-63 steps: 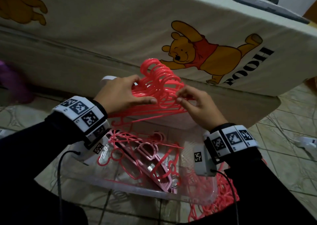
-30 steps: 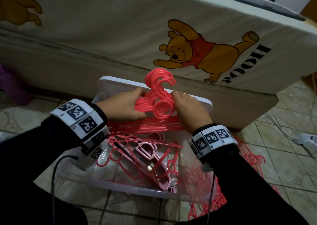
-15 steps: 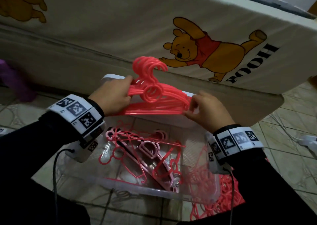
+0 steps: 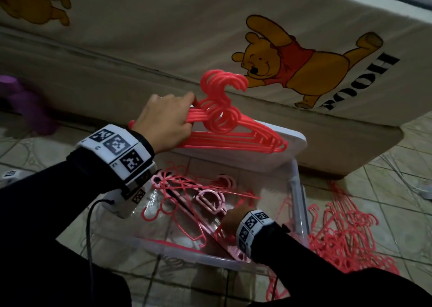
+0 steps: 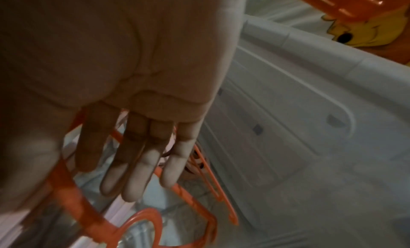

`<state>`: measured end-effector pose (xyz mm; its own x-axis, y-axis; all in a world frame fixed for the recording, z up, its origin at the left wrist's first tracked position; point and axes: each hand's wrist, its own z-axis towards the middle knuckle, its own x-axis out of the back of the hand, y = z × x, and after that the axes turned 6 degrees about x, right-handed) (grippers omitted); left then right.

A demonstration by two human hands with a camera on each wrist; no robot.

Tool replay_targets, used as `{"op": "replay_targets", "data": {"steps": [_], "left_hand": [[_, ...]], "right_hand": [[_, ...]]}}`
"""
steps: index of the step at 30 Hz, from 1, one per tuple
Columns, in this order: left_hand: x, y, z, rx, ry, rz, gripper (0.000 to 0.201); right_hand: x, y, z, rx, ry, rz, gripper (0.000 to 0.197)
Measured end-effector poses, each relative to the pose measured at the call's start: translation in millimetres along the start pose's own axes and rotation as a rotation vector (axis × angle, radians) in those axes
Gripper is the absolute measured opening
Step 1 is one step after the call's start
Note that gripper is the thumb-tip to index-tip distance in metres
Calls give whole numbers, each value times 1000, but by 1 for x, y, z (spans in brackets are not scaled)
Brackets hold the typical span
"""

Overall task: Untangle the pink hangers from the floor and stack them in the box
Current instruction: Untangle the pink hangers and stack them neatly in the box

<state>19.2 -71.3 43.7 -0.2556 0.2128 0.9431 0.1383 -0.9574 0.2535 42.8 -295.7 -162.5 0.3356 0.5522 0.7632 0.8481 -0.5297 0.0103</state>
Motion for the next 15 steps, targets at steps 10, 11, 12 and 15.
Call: {"op": "replay_targets", "data": {"steps": [10, 11, 12, 15], "left_hand": [[-1, 4, 2, 109, -18, -111, 50], [-1, 4, 2, 118, -31, -135, 60], [-1, 4, 1, 124, -42, -151, 70], [2, 4, 0, 140, -69, -166, 95]], "right_hand": [[17, -4, 2, 130, 74, -3, 21], [21, -4, 0, 105, 76, 55, 27], [29, -3, -2, 85, 77, 124, 33], [69, 1, -17, 92, 143, 275, 27]]}}
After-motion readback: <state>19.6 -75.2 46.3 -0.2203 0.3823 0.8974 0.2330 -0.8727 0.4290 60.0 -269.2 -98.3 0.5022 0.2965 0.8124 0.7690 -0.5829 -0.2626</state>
